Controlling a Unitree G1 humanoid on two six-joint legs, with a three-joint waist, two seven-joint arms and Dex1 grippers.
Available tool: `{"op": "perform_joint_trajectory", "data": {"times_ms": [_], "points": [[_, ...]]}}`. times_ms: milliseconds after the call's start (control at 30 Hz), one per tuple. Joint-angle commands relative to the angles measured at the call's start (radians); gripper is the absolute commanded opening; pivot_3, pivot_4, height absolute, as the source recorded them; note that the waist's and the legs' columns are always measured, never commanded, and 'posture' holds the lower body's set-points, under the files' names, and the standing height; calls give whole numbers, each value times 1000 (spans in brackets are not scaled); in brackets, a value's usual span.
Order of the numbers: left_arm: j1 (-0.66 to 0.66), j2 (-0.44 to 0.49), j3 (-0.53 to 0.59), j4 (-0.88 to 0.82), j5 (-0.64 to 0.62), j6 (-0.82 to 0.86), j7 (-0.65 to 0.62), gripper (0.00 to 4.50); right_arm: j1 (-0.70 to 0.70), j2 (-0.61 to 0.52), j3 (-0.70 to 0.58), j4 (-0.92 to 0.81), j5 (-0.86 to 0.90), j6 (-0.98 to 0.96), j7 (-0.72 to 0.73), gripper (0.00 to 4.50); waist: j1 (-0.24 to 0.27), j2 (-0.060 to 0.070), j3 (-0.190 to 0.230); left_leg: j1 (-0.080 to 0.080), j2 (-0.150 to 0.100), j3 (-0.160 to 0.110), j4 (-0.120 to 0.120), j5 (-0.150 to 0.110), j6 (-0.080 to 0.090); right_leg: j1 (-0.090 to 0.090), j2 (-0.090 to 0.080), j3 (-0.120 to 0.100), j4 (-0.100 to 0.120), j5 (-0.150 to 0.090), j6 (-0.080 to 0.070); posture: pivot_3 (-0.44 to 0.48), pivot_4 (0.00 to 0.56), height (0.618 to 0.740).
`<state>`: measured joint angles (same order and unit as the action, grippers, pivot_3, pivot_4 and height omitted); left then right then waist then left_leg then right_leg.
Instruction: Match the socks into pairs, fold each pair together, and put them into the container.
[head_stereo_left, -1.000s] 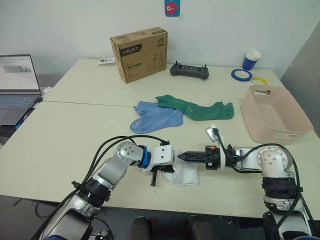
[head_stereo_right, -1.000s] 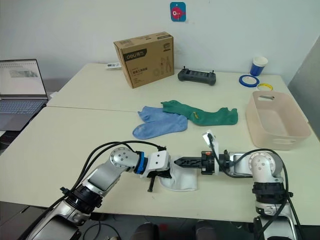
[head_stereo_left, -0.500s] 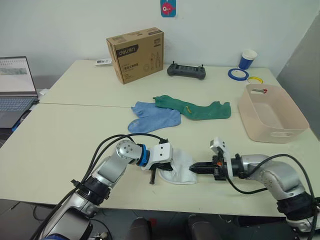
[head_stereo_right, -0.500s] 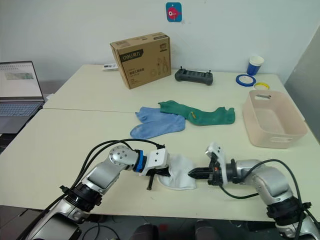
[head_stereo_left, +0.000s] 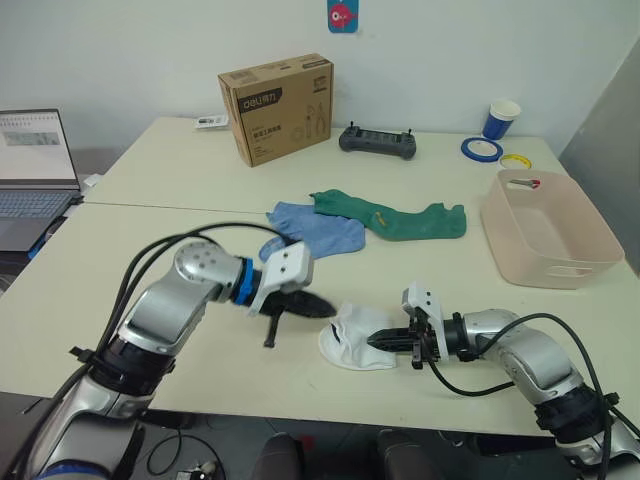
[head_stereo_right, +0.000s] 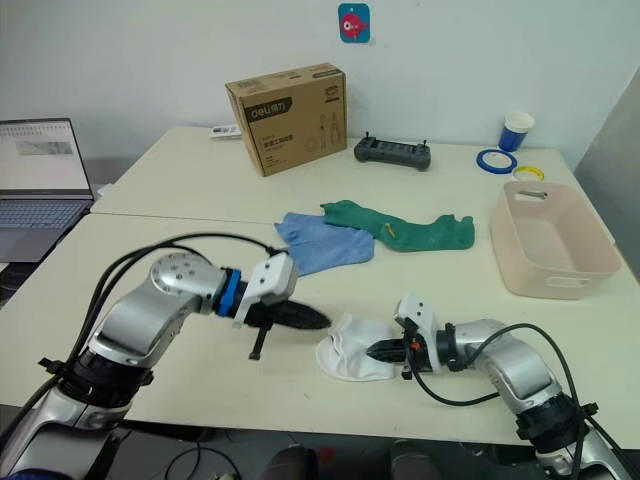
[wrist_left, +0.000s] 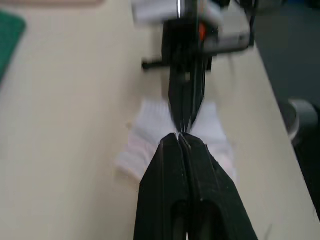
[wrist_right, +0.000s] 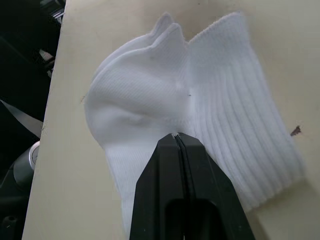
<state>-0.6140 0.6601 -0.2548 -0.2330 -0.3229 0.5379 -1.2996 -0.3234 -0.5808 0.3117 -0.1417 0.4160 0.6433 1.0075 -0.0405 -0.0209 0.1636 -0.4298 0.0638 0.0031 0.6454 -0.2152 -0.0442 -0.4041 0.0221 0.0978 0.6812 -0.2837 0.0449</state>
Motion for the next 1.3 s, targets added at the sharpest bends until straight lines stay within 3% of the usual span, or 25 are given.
{"op": "perform_joint_trajectory", "data": {"times_ms": [33,267,433,533,833,1300], "points": [[29,-57,-57,1,40,-48,64,0,-4,-10,-19,-2,6,5,21,38,3,0,0,0,0,0,0,0,0,0,0,0,0,0,0,0,150,740],[138,-45,-164,108,209,-235,114,0,-4,-26,-79,-42,82,96,43,38,0,0,0,1,1,-3,-1,0,0,-1,3,0,2,0,-1,0,150,740],[190,-10,-178,185,270,-326,116,0,-13,-59,-219,-127,226,350,-48,38,5,0,0,1,1,-1,0,0,0,-1,1,0,1,0,-1,0,150,740],[207,-2,-179,208,286,-358,117,0,-28,-82,-246,-130,237,478,-118,611,5,0,0,1,1,-1,-1,0,0,0,1,0,1,0,-1,0,150,740],[251,-2,-165,219,282,-372,121,0,-112,60,-348,-78,335,911,-306,3811,-8,2,-2,2,1,-2,-1,0,0,0,2,1,2,0,-1,0,150,740],[262,2,-146,185,264,-350,113,0,-182,332,-449,136,468,971,-539,3811,-22,2,-4,4,1,-2,-2,0,0,1,2,1,3,1,-2,0,150,740]]}}
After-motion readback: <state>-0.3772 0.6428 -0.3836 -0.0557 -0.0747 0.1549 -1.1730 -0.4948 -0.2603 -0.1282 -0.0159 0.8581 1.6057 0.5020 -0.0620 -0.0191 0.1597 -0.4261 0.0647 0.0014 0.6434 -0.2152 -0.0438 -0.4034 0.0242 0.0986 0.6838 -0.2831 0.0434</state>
